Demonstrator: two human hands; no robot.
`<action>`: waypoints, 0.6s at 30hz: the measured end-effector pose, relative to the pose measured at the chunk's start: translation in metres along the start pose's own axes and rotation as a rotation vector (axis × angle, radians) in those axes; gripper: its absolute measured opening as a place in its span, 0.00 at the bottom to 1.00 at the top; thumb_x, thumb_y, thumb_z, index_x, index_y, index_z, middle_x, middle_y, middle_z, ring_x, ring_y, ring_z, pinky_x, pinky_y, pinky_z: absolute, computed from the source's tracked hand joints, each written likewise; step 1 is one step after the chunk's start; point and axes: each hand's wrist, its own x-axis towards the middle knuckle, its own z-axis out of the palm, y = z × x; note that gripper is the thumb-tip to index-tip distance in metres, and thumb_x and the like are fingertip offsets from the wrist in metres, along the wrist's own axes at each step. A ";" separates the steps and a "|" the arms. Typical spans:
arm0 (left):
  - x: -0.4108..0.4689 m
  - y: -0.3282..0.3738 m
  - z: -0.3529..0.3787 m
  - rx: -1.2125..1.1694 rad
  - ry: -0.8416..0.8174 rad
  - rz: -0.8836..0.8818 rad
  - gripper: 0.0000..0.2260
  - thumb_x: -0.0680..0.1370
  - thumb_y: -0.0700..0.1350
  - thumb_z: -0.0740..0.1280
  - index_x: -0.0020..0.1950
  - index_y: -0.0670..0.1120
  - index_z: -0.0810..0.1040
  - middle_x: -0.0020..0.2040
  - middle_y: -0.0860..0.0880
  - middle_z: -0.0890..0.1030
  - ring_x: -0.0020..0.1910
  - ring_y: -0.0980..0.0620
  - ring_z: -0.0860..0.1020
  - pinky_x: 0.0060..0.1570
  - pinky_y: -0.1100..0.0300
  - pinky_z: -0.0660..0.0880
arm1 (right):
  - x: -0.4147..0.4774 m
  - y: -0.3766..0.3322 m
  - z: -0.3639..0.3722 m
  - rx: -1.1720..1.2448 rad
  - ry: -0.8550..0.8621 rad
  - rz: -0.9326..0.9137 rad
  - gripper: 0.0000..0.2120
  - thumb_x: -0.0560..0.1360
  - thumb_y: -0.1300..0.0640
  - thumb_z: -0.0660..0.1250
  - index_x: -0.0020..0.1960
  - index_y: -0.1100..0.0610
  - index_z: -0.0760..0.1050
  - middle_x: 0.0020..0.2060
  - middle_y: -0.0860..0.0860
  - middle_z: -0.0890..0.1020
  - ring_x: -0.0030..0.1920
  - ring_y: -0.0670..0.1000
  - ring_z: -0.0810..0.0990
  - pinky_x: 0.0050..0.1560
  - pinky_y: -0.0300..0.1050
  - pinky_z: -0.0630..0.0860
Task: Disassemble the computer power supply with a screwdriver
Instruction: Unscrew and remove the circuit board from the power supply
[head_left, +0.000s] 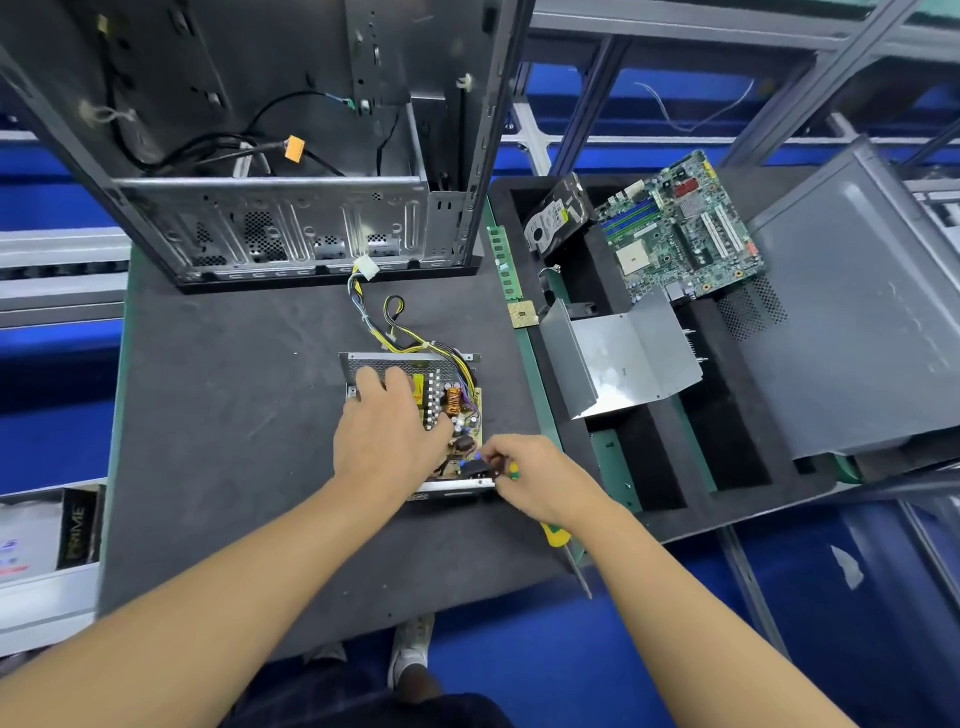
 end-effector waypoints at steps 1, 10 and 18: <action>0.000 0.001 0.000 -0.004 -0.002 -0.003 0.24 0.74 0.57 0.68 0.62 0.44 0.70 0.59 0.44 0.69 0.52 0.39 0.75 0.50 0.48 0.75 | 0.000 0.000 -0.002 -0.033 -0.007 -0.018 0.13 0.73 0.65 0.66 0.55 0.55 0.79 0.45 0.45 0.78 0.45 0.46 0.75 0.43 0.23 0.67; 0.000 0.001 0.000 -0.013 0.003 -0.008 0.24 0.74 0.58 0.69 0.61 0.44 0.70 0.58 0.44 0.68 0.53 0.40 0.75 0.52 0.46 0.76 | 0.008 -0.007 0.000 -0.241 -0.023 -0.027 0.14 0.70 0.66 0.64 0.54 0.57 0.80 0.50 0.51 0.81 0.50 0.56 0.78 0.47 0.46 0.75; 0.001 0.000 0.002 0.029 0.028 0.005 0.25 0.71 0.60 0.69 0.59 0.46 0.70 0.57 0.46 0.69 0.53 0.42 0.76 0.44 0.50 0.76 | 0.015 -0.005 -0.001 -0.035 -0.097 0.114 0.16 0.70 0.70 0.62 0.53 0.56 0.78 0.43 0.47 0.76 0.31 0.47 0.74 0.26 0.25 0.65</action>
